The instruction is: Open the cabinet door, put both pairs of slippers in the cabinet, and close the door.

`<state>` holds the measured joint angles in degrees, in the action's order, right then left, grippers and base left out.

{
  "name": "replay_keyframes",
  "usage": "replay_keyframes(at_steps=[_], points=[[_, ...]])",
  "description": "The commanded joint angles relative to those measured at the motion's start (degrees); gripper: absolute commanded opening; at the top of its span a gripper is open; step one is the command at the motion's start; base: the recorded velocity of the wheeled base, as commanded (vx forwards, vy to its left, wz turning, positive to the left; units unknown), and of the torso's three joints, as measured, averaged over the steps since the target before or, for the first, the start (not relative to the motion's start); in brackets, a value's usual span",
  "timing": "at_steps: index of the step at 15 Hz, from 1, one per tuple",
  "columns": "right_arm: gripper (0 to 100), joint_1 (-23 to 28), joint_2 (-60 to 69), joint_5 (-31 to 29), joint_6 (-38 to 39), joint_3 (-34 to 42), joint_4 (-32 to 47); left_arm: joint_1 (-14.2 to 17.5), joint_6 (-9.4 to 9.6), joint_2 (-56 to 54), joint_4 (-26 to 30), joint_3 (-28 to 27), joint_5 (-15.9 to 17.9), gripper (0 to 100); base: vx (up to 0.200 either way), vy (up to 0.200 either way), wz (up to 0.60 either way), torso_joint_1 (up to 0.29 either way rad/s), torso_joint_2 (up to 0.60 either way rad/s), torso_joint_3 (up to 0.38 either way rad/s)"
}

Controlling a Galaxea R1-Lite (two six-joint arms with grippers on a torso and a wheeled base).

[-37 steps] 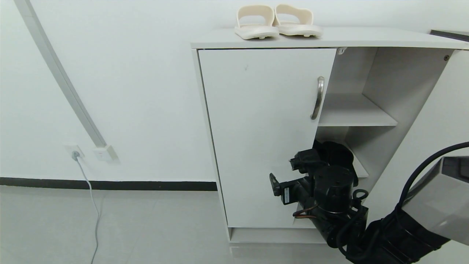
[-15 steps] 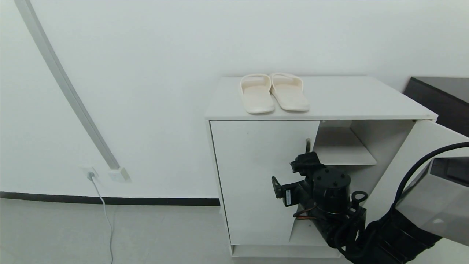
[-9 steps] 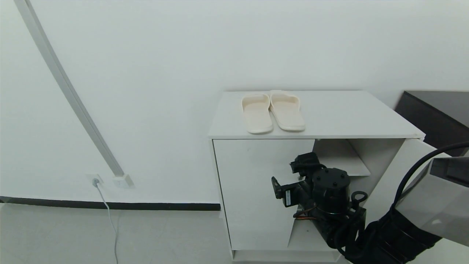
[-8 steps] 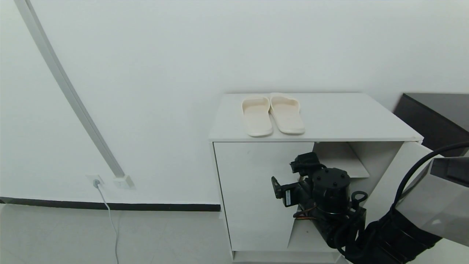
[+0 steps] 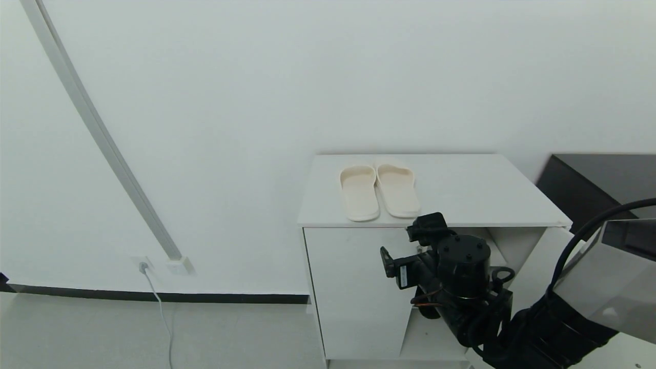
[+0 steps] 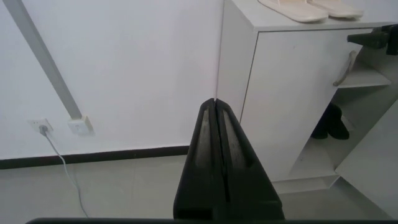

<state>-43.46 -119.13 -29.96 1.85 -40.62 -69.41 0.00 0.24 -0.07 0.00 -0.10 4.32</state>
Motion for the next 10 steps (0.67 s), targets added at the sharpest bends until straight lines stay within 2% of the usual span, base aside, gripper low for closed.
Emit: replay_keyframes(at_steps=[1,10], points=[[100,0.0,0.1,0.0,0.0,0.2,0.0,0.0,0.02,0.1,0.0,0.0,0.0,0,0.0,0.0,0.0,0.242,-0.52,-0.295],[100,0.8,0.0,0.0,0.1,0.4,-1.0,0.0,0.02,0.1,0.0,0.0,0.0,0,0.0,0.0,0.0,0.175,-0.38,-0.214]])
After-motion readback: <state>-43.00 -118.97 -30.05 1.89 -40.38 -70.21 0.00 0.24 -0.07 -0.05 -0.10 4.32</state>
